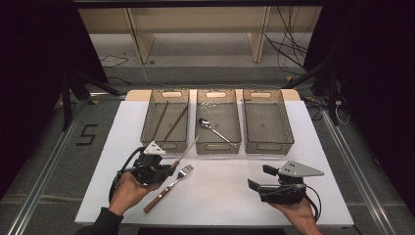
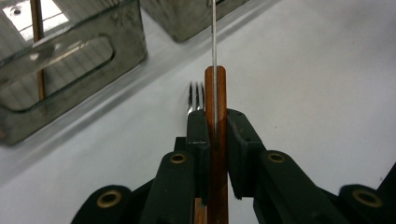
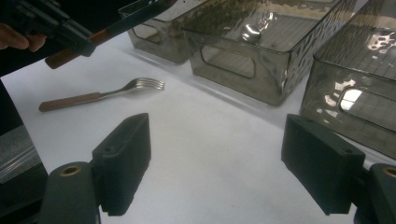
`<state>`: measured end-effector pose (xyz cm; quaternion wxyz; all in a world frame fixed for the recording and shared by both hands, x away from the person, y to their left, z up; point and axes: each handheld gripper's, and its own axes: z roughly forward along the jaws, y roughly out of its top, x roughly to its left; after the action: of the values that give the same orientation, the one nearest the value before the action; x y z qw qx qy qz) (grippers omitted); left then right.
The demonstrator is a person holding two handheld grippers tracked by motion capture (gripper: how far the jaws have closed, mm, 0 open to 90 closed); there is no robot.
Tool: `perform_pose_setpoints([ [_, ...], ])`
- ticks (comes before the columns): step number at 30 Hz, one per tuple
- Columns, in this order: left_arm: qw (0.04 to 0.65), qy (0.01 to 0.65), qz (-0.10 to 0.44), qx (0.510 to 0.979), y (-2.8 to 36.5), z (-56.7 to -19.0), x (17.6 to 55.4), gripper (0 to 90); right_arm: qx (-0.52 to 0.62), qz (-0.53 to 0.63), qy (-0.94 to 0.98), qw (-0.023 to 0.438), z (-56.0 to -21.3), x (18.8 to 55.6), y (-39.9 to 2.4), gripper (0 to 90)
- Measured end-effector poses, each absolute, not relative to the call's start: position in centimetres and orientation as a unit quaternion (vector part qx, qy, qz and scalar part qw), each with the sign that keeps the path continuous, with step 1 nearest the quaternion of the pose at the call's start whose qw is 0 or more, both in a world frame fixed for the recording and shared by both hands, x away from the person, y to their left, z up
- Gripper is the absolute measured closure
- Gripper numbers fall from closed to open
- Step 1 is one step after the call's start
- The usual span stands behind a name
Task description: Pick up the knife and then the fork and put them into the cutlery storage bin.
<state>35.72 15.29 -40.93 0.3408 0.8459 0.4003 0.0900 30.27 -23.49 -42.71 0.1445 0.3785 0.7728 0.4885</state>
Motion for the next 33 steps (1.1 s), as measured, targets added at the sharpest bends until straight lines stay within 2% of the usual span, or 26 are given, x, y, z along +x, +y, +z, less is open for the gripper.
perform_pose_setpoints([
  [16, 0.392, 0.377, 0.093, 0.834, 11.7, -39.0, 38.5, 80.0, 0.371, 0.498, 0.770, 0.148, -42.8, 29.6, -23.6, 23.4],
  [33, 0.417, 0.353, 0.084, 0.833, 7.0, -37.2, 41.2, 80.0, 0.371, 0.500, 0.768, 0.148, -42.9, 29.3, -23.7, 22.0],
])
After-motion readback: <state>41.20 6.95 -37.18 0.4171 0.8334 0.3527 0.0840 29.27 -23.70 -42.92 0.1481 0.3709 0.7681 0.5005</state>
